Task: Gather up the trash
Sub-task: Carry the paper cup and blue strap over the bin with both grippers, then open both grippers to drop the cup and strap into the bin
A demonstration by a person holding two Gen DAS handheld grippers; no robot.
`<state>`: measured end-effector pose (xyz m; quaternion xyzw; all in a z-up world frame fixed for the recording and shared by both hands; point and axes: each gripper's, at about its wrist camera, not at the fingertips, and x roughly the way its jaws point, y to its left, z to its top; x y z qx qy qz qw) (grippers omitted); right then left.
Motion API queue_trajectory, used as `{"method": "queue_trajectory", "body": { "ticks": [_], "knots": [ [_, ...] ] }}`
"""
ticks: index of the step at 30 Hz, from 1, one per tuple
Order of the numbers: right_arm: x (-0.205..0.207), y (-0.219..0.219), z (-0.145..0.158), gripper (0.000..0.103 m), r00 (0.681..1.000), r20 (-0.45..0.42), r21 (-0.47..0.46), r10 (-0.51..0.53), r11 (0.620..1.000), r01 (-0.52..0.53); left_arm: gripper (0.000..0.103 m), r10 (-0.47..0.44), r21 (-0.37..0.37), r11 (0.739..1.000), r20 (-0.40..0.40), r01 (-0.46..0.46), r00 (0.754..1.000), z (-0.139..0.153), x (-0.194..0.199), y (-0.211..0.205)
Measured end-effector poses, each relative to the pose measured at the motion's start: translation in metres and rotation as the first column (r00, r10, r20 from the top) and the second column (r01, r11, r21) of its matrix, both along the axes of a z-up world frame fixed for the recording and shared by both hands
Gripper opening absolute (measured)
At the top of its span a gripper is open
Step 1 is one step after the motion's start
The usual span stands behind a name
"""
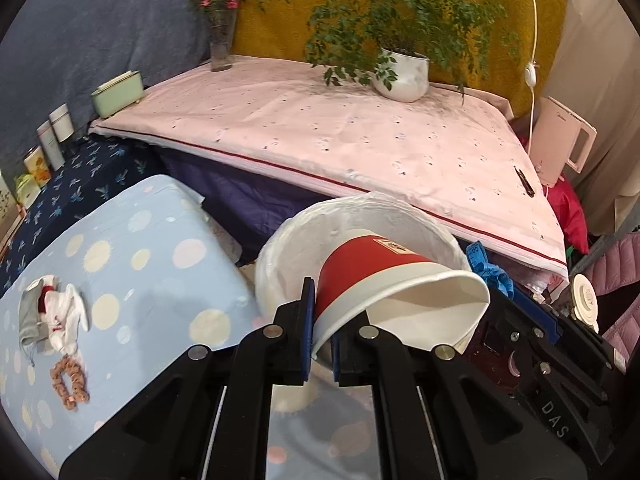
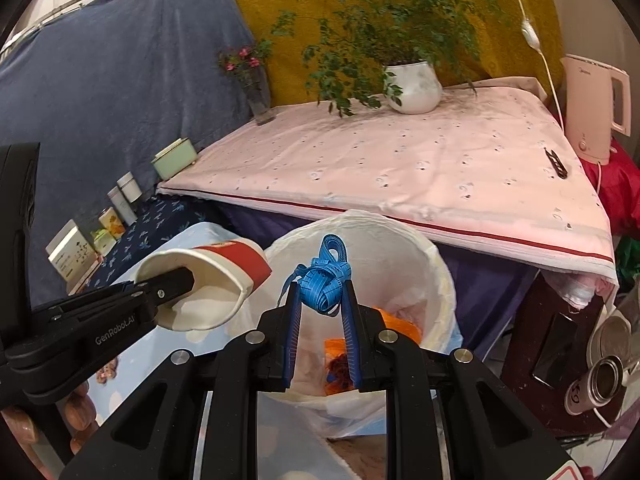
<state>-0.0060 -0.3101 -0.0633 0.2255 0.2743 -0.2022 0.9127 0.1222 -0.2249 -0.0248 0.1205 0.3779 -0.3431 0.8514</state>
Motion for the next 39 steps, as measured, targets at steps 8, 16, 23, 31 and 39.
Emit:
{"method": "queue_trajectory", "body": {
  "ticks": [8, 16, 23, 31, 39],
  "knots": [
    [0.0, -0.013, -0.008, 0.019, 1.0, -0.01, 0.014, -0.016, 1.0, 0.016, 0.038, 0.007, 0.003, 1.0, 0.012, -0.007, 1.0, -0.001, 0.004, -0.02],
    [0.012, -0.012, -0.01, 0.019, 1.0, -0.013, 0.014, -0.002, 1.0, 0.002, 0.044, 0.032, -0.015, 0.999, 0.022, -0.031, 0.999, 0.0, 0.01, -0.011],
    [0.023, -0.006, -0.009, 0.019, 1.0, -0.018, 0.006, 0.016, 1.0, -0.016, 0.044, 0.06, -0.018, 0.998, 0.016, -0.059, 0.998, -0.004, 0.017, 0.001],
    [0.042, -0.002, -0.007, 0.022, 0.999, -0.023, -0.011, 0.032, 0.999, -0.032, 0.051, 0.096, -0.023, 0.995, 0.008, -0.095, 0.995, -0.006, 0.025, 0.018],
    [0.049, 0.007, -0.003, 0.034, 0.999, -0.016, -0.009, 0.038, 0.999, -0.038, 0.053, 0.128, -0.024, 0.991, 0.003, -0.128, 0.992, -0.008, 0.03, 0.035]
  ]
}}
